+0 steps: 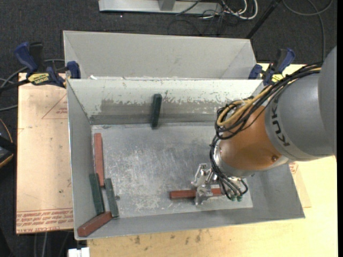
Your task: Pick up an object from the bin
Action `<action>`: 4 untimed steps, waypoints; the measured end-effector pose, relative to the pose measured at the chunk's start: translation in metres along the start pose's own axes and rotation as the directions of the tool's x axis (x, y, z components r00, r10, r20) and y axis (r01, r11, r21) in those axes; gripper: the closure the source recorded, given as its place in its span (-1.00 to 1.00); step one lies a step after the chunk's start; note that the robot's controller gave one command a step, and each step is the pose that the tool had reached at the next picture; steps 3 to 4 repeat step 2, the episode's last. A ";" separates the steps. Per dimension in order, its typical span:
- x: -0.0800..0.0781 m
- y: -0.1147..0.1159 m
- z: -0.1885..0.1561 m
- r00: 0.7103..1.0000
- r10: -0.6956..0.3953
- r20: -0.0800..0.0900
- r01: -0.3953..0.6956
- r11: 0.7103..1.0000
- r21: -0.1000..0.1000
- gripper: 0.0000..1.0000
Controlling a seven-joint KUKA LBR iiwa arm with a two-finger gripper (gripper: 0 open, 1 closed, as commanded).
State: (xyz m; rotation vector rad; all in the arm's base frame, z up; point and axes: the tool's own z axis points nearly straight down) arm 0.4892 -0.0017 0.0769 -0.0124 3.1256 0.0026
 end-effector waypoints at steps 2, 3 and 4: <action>-0.019 -0.005 -0.153 1.000 -0.014 -0.011 0.014 1.000 0.001 1.00; -0.019 -0.005 -0.153 1.000 -0.014 -0.011 0.014 1.000 0.001 1.00; -0.019 -0.005 -0.153 1.000 -0.014 -0.011 0.014 1.000 0.001 1.00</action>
Offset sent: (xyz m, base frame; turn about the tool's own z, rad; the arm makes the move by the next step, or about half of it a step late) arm 0.0151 -0.0064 0.1532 -0.0139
